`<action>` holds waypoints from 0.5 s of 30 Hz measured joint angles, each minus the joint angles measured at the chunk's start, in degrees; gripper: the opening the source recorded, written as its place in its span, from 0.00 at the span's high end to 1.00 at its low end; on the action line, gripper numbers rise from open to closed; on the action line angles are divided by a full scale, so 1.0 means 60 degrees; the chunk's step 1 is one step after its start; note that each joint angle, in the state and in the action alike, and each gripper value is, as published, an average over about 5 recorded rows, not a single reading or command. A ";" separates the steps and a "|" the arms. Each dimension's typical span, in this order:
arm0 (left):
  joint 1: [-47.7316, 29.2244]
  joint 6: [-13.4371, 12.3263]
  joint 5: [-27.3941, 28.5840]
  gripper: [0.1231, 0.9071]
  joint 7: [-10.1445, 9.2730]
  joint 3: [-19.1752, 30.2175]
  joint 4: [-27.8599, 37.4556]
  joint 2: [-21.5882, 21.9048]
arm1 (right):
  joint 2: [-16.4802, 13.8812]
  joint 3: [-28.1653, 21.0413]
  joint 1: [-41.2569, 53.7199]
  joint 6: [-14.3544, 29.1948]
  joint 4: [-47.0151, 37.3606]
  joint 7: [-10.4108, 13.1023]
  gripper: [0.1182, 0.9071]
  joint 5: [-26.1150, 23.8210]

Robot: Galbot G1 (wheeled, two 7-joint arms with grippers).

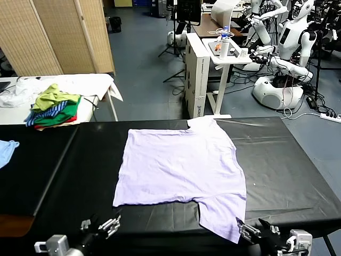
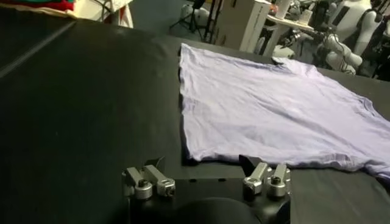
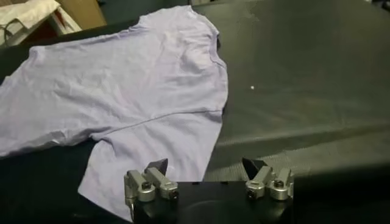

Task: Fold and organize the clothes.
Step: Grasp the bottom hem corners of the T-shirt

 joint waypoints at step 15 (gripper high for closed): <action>-0.0740 -0.0060 -0.0170 0.13 -0.0127 0.0278 0.0673 -0.0179 | 0.0420 -0.0592 0.0171 0.0024 -0.0345 0.0102 0.12 -0.0524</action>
